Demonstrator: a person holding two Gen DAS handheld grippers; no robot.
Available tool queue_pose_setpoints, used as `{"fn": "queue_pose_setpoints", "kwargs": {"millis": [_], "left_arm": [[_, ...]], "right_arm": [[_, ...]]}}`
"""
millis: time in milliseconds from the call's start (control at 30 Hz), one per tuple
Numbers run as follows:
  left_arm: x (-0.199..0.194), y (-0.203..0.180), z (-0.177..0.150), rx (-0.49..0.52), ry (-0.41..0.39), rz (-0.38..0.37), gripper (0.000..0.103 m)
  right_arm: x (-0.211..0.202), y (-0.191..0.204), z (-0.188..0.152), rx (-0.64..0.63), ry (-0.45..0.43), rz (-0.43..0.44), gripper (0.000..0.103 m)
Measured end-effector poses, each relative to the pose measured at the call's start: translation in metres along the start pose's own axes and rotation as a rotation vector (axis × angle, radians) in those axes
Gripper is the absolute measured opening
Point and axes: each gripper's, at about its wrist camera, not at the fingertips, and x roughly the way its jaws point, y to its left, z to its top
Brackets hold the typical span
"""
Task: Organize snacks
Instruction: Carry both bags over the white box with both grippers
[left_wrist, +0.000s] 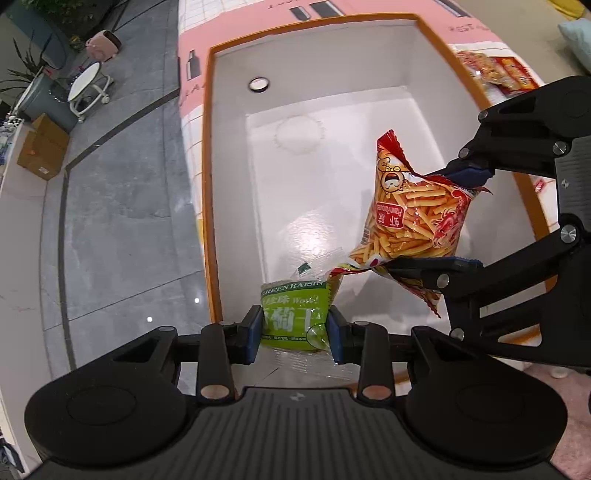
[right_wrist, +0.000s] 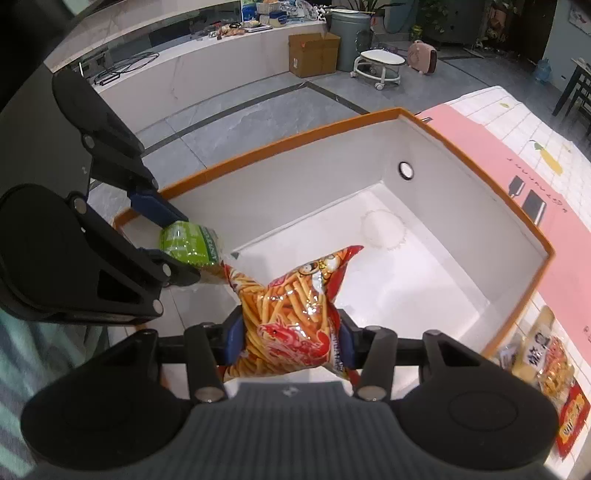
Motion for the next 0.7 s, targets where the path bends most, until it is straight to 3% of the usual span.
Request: {"fn": "queue_pose_setpoints", "kwargs": {"millis": [167, 500, 700], "left_arm": [[0.007, 0.011, 0.004, -0.018, -0.009, 0.048, 0.040], [0.002, 0.017, 0.005, -0.046, 0.003, 0.022, 0.040], [0.004, 0.014, 0.006, -0.040, 0.017, 0.026, 0.046]], "right_arm": [[0.016, 0.007, 0.015, -0.021, 0.020, -0.021, 0.048], [0.044, 0.022, 0.021, -0.052, 0.118, -0.023, 0.049], [0.043, 0.017, 0.019, -0.052, 0.125, -0.021, 0.058]]}}
